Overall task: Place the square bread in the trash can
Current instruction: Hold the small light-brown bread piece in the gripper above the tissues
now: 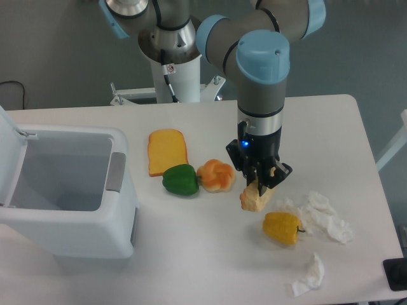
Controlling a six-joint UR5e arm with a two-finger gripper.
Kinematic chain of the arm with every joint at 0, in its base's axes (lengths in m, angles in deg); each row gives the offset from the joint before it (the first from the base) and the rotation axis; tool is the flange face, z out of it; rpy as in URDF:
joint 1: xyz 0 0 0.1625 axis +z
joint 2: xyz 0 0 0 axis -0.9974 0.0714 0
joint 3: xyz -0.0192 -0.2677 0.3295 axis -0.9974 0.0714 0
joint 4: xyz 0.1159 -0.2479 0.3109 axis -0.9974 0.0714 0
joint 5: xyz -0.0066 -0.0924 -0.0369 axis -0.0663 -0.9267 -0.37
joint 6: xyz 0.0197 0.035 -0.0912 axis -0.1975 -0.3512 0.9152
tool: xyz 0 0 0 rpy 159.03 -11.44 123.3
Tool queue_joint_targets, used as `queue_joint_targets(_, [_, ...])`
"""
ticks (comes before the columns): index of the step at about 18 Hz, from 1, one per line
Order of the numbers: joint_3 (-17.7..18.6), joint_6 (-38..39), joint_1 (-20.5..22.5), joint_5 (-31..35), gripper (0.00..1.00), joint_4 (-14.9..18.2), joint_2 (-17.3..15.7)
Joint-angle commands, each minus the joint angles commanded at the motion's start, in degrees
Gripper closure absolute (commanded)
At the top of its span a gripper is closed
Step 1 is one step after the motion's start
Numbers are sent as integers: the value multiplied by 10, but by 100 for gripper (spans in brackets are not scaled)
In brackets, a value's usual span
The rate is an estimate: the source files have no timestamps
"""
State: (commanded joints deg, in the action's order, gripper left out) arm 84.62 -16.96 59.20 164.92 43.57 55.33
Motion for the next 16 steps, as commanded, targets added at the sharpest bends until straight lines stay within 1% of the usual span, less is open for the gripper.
queue_joint_targets(9, [-4, 11, 0, -3, 67, 0, -1])
queue_joint_targets(12, [-4, 18, 1, -18, 67, 1, -11])
queue_joint_targets(16, [-10, 47, -1, -39, 67, 1, -14])
